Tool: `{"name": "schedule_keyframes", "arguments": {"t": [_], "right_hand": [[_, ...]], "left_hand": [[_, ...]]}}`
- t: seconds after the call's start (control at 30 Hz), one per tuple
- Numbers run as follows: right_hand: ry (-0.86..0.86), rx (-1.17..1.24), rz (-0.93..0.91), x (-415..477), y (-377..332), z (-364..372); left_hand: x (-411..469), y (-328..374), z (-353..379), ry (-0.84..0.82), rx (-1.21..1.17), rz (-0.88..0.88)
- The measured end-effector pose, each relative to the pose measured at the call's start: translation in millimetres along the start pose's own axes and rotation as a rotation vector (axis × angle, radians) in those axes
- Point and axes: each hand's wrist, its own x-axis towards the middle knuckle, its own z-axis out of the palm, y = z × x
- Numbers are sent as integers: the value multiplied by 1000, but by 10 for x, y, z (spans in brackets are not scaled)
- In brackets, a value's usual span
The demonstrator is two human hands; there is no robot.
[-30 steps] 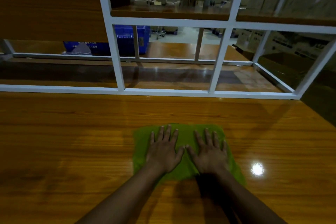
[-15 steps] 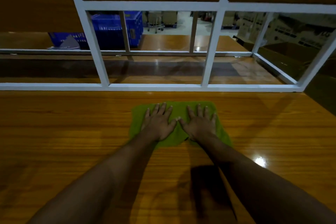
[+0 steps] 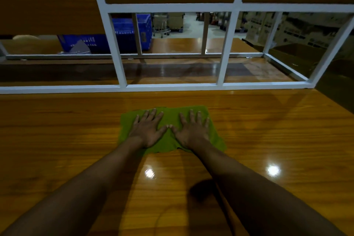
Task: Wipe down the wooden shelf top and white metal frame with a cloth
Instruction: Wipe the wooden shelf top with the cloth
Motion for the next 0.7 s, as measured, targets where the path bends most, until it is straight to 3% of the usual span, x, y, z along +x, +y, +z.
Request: {"name": "schedule_keyframes", "arguments": {"t": [0.33, 0.7], "right_hand": [[-29, 11, -23, -644, -811, 98], [28, 21, -71, -1329, -679, 206]], "left_hand": [[-925, -586, -30, 6, 14, -58], [-1613, -254, -19, 4, 22, -75]]}}
